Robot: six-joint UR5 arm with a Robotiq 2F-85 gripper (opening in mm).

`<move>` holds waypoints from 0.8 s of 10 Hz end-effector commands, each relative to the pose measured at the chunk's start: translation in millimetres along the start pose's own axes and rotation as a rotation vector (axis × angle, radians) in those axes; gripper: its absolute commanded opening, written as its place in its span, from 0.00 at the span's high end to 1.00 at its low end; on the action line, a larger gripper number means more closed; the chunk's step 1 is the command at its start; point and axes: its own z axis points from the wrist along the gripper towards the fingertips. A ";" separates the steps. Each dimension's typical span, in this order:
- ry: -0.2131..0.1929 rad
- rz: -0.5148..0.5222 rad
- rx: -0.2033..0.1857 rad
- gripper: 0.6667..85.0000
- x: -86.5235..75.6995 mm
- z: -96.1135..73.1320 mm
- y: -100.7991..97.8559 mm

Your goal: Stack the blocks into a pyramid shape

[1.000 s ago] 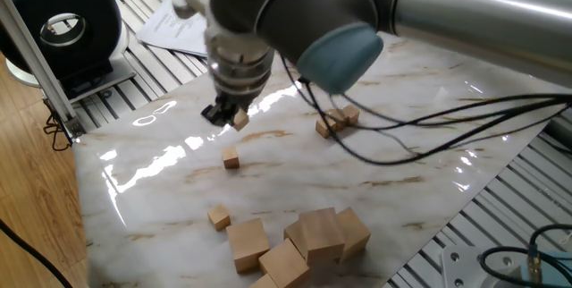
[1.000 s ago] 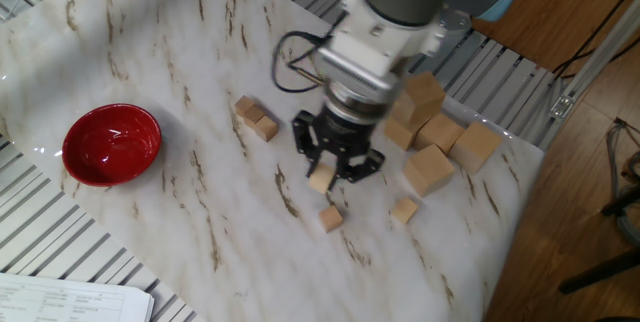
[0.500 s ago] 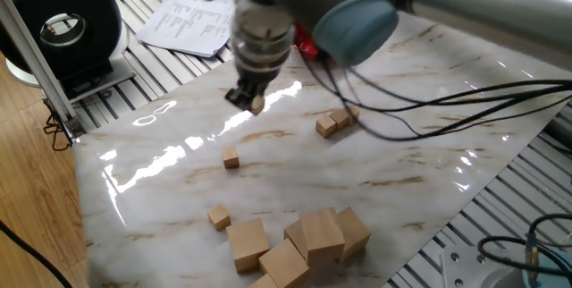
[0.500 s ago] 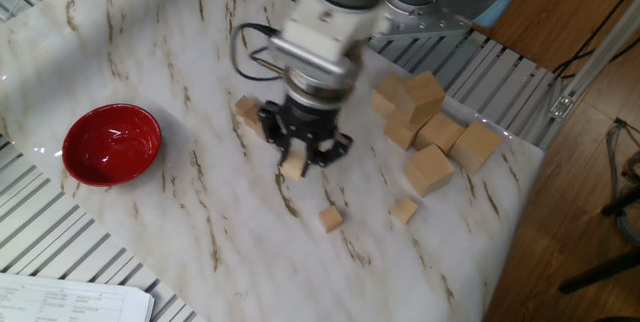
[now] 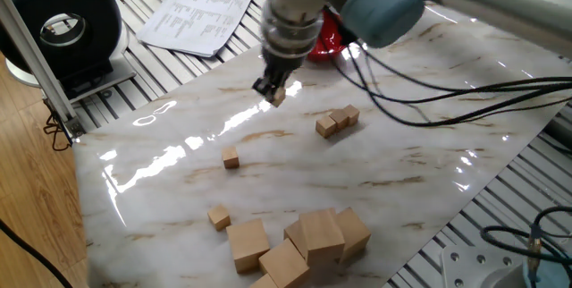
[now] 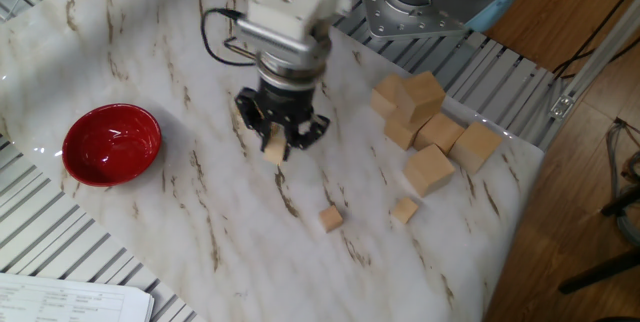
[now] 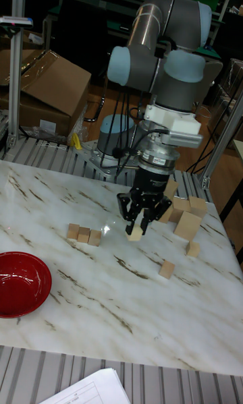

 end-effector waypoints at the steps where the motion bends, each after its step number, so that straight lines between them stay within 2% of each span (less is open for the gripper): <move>1: -0.010 -0.066 -0.006 1.00 15.3 -2.2 -26.6; 4: -0.031 -0.114 -0.018 1.00 32.0 4.9 -45.0; 6: -0.045 -0.136 -0.019 1.00 34.4 8.1 -49.7; 7: -0.042 -0.144 -0.014 1.00 35.2 9.0 -51.4; 8: -0.053 -0.195 0.013 1.00 30.5 9.9 -56.2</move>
